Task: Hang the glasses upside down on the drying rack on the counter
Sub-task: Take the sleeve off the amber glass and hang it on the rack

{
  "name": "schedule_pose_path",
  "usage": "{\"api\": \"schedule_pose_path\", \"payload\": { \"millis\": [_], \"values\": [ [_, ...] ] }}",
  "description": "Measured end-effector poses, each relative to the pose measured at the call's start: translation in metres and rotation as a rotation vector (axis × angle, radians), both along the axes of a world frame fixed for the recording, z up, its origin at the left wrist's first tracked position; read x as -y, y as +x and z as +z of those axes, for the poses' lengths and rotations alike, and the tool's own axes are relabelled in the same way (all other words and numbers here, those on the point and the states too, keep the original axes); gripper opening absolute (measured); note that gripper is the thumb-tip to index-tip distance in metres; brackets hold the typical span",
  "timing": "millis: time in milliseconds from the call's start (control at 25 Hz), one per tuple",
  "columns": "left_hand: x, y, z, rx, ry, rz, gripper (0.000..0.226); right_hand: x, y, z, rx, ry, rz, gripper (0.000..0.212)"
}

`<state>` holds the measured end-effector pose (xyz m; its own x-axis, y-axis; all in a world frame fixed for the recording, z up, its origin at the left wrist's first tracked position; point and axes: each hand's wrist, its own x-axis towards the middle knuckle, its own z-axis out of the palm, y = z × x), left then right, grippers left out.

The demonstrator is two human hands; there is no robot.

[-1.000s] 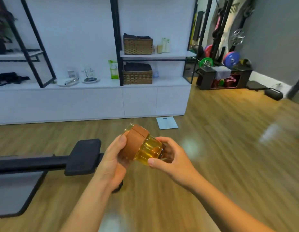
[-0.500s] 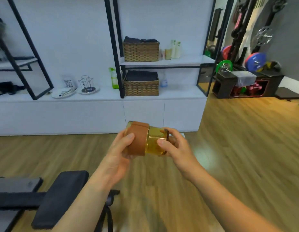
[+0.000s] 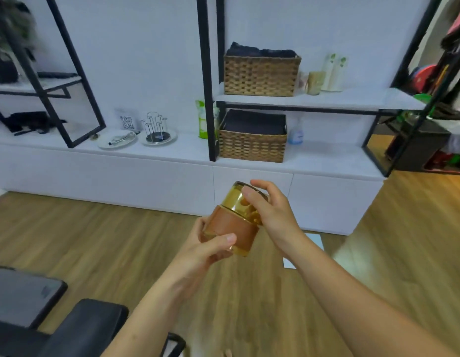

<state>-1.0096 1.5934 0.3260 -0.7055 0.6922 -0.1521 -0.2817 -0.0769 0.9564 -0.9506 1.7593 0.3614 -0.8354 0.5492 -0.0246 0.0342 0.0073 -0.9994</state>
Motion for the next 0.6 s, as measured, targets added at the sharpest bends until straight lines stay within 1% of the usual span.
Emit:
{"api": "schedule_pose_path", "payload": {
  "millis": [80,200,240,360,400,440,520,600],
  "values": [
    [-0.037,-0.047,-0.012,0.047,-0.010,-0.028,0.085,-0.031,-0.046,-0.008,0.060,0.006,-0.047,0.050],
    [-0.084,-0.118,-0.011,0.079,-0.037,-0.083,0.105,-0.078,-0.120,-0.003,0.155,0.076,-0.066,0.065],
    [-0.096,-0.141,-0.010,0.076,-0.044,-0.097,0.105,-0.092,-0.145,0.000,0.176,0.077,-0.067,0.063],
    [-0.115,-0.207,-0.001,0.102,-0.043,-0.132,0.092,-0.117,-0.219,0.012,0.199,0.019,-0.018,0.035],
    [-0.119,-0.235,0.000,0.118,-0.038,-0.126,0.089,-0.122,-0.250,0.013,0.206,0.012,0.030,0.030],
    [-0.121,-0.262,0.001,0.130,-0.035,-0.107,0.085,-0.124,-0.282,0.013,0.212,0.016,0.088,0.031],
    [-0.121,-0.313,0.005,0.125,-0.027,-0.062,0.073,-0.124,-0.347,0.008,0.214,0.039,0.205,0.042],
    [-0.121,-0.362,0.006,0.102,-0.064,0.008,0.060,-0.123,-0.412,0.000,0.208,0.068,0.326,0.050]
  ]
}}
